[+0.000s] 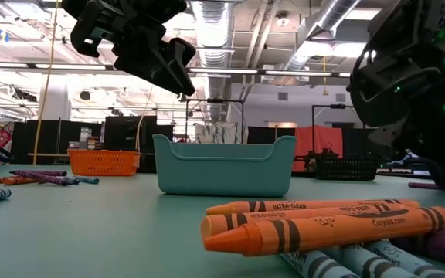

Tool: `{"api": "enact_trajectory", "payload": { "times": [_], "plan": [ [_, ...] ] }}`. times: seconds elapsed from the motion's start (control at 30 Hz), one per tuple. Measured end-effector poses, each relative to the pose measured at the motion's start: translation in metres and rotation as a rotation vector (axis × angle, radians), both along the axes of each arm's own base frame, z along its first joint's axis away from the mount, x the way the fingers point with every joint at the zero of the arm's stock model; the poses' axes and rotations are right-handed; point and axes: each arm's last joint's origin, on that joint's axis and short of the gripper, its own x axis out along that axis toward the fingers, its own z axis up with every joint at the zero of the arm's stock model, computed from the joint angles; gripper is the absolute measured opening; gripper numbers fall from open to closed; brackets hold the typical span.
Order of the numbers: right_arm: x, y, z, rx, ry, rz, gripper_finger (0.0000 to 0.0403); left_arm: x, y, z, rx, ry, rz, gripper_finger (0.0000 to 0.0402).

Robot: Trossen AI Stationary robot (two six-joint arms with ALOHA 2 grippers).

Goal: Sort crayons
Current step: Put the light blue crayon into the blue bin

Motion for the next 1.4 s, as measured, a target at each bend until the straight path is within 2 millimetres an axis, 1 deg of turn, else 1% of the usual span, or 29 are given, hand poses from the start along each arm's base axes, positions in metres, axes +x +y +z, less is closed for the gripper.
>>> {"api": "enact_trajectory", "payload": {
  "times": [0.13,0.33,0.43,0.6,0.7,0.77,0.87,0.97,1.07,1.23,1.4],
  "plan": [
    [0.005,0.001,0.009,-0.033,-0.036,0.000,0.0007,0.000,0.000,0.000,0.000,0.001,0.000,0.0117],
    [0.011,0.001,0.024,-0.051,-0.028,0.000,0.0002,0.000,0.000,0.000,-0.002,0.000,0.003,0.0117],
    [0.018,0.003,0.034,-0.056,-0.043,0.003,0.0002,0.000,0.000,0.000,-0.004,0.002,0.007,0.0117],
    [0.034,0.003,0.059,-0.089,-0.084,0.003,0.0001,-0.001,0.000,-0.001,-0.007,0.010,0.011,0.0117],
    [0.043,0.000,0.081,-0.137,-0.141,-0.009,0.0001,-0.001,0.000,-0.001,-0.011,0.015,0.015,0.0117],
    [0.048,-0.002,0.099,-0.161,-0.215,-0.020,0.0001,-0.001,0.000,-0.002,-0.010,0.026,0.016,0.0117],
    [0.051,-0.007,0.129,-0.191,-0.351,-0.046,0.0000,-0.002,0.000,-0.003,-0.011,0.041,0.023,0.0117],
    [0.048,-0.009,0.161,-0.214,-0.510,-0.068,0.0000,-0.003,0.002,-0.004,0.013,0.053,0.050,0.0117],
    [0.043,-0.009,0.188,-0.200,-0.691,-0.087,0.0000,-0.004,0.002,-0.004,0.028,0.058,0.066,0.0117],
    [0.038,0.003,0.216,-0.113,-0.982,-0.061,0.0000,-0.003,0.001,-0.004,0.012,0.057,0.054,0.0117],
    [0.046,0.027,0.232,-0.012,-1.189,0.034,0.0000,-0.001,-0.002,-0.001,-0.067,0.024,0.023,0.0117]
  ]
}}
